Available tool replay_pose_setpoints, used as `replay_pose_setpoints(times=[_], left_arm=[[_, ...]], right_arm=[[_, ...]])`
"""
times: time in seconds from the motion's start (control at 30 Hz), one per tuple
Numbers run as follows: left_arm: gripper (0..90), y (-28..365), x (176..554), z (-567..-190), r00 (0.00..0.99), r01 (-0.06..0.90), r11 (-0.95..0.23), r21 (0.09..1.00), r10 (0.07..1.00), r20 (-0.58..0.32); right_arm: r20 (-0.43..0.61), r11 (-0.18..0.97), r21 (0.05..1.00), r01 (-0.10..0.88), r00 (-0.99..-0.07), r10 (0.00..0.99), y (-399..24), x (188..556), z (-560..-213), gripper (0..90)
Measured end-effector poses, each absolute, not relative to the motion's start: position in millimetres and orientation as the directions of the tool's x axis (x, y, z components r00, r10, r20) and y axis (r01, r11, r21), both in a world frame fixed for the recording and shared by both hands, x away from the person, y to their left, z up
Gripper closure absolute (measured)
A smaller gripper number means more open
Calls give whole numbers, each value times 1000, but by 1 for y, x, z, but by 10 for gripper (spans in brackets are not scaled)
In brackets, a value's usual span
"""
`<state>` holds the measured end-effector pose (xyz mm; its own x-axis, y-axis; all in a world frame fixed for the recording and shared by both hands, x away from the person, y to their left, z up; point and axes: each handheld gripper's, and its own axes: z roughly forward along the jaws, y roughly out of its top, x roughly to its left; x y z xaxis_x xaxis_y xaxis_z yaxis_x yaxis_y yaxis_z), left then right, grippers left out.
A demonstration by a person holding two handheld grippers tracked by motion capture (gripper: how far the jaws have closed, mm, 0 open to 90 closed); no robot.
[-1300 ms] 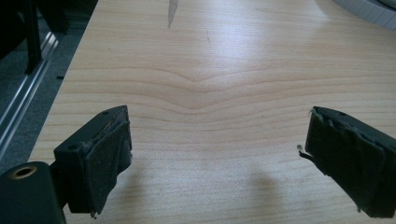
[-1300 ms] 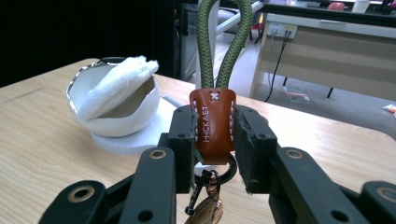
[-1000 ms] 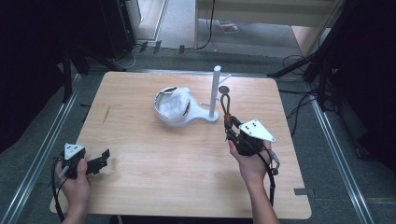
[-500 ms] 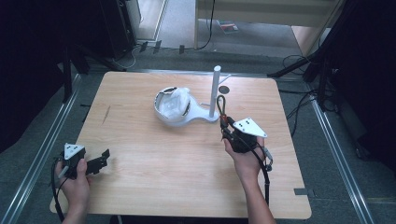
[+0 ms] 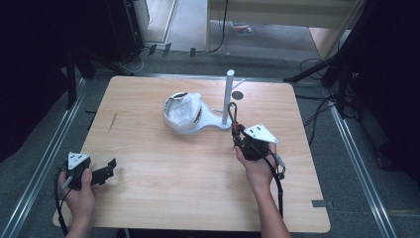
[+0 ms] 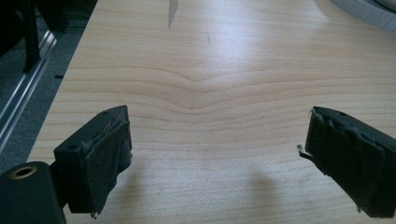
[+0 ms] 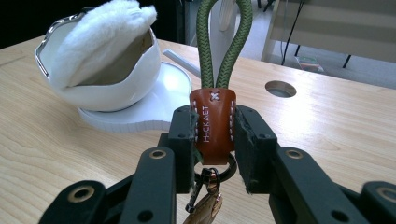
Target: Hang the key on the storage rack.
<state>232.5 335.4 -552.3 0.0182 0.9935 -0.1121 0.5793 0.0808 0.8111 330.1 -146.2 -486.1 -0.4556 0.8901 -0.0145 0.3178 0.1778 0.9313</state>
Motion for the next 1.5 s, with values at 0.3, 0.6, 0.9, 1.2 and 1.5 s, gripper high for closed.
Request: replay_pose_setpoints(times=[0.3, 0.6, 0.9, 1.2, 1.5], left_arm=[[76, 335, 232, -552, 18, 579, 81, 811, 993, -113], [77, 336, 233, -552, 19, 580, 83, 811, 993, -115], [77, 336, 233, -553, 18, 579, 84, 811, 993, -116], [77, 336, 233, -552, 19, 579, 84, 811, 993, -117], [76, 336, 233, -553, 18, 579, 85, 811, 993, -117]], right_arm=[[-6, 175, 926, 335, -451, 893, -144, 338, -492, 706], [-19, 195, 917, 348, -450, 893, -138, 348, -494, 705], [-22, 206, 908, 364, -450, 893, -134, 356, -499, 696], [14, 175, 909, 378, -448, 894, -135, 358, -501, 648], [36, 153, 915, 374, -453, 891, -138, 355, -498, 590]])
